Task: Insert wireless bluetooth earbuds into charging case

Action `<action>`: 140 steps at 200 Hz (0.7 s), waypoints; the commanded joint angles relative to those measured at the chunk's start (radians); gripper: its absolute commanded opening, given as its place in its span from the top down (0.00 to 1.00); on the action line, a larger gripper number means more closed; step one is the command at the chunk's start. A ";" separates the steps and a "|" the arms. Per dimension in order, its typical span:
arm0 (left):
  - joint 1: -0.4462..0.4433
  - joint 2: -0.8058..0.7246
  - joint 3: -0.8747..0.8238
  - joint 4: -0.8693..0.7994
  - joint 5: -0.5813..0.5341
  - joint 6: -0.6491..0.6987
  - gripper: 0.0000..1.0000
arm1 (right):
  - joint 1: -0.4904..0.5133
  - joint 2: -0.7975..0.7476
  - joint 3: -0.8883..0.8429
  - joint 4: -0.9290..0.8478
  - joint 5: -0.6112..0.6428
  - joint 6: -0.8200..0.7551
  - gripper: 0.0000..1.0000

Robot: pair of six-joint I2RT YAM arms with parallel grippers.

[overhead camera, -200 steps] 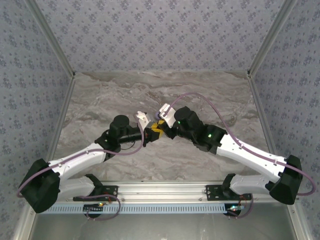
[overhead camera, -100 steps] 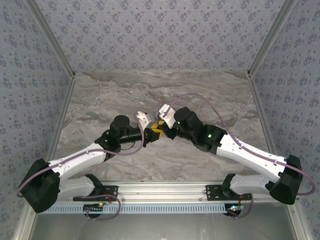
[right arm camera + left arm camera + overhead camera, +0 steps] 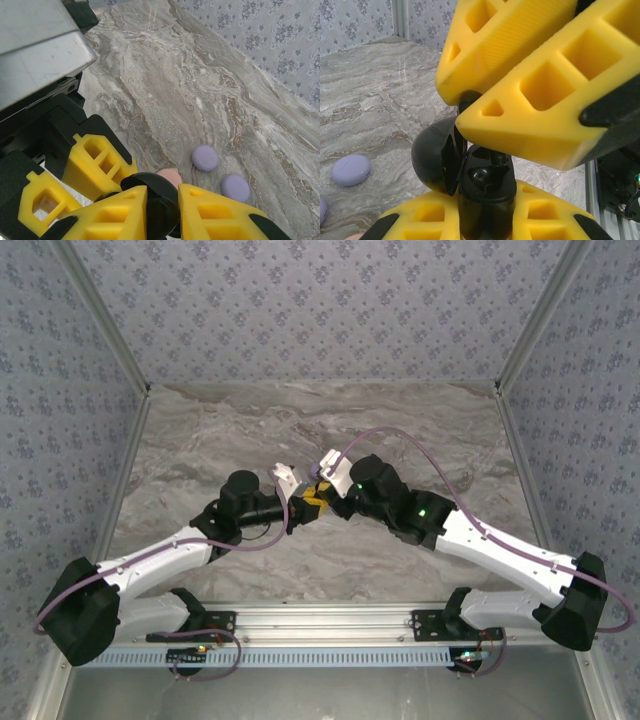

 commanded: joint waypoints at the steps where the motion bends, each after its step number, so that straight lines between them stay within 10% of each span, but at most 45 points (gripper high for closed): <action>1: -0.006 -0.022 0.028 0.062 0.012 -0.001 0.97 | -0.002 -0.010 -0.014 -0.036 0.011 -0.015 0.76; 140: -0.008 -0.024 0.028 0.058 0.016 0.003 0.97 | -0.003 0.045 0.023 0.004 -0.013 0.000 0.76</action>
